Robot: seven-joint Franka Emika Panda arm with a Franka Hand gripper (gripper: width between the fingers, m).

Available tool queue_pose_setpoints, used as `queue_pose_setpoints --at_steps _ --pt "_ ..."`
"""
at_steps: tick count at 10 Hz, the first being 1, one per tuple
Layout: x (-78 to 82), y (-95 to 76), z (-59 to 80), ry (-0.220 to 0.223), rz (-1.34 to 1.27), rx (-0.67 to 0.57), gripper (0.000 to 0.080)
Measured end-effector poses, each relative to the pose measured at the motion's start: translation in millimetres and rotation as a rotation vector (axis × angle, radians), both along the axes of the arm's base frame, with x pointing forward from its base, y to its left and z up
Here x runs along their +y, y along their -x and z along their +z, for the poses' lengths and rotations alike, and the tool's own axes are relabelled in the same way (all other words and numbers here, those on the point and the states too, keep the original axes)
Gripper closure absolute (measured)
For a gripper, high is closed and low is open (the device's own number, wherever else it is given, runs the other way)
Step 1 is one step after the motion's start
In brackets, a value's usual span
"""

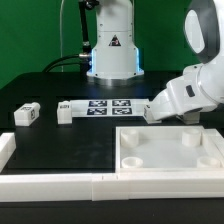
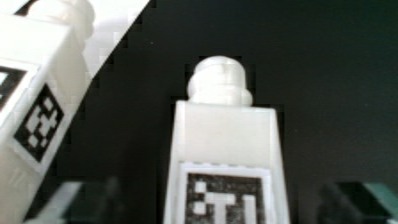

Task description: Assemble one leg

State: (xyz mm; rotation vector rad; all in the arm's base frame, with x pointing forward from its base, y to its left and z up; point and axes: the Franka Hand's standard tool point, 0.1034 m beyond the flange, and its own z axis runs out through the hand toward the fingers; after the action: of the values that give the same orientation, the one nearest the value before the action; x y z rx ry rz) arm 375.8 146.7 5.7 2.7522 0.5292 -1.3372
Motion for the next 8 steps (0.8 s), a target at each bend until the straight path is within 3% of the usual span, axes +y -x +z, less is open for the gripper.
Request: queue_pose_setpoints --at_steps 2,8 --pt "-0.1 0.2 0.0 0.0 0.0 0.001 0.0514" --pt "-0.1 0.4 3.0 0.004 0.0 0.008 0.0512"
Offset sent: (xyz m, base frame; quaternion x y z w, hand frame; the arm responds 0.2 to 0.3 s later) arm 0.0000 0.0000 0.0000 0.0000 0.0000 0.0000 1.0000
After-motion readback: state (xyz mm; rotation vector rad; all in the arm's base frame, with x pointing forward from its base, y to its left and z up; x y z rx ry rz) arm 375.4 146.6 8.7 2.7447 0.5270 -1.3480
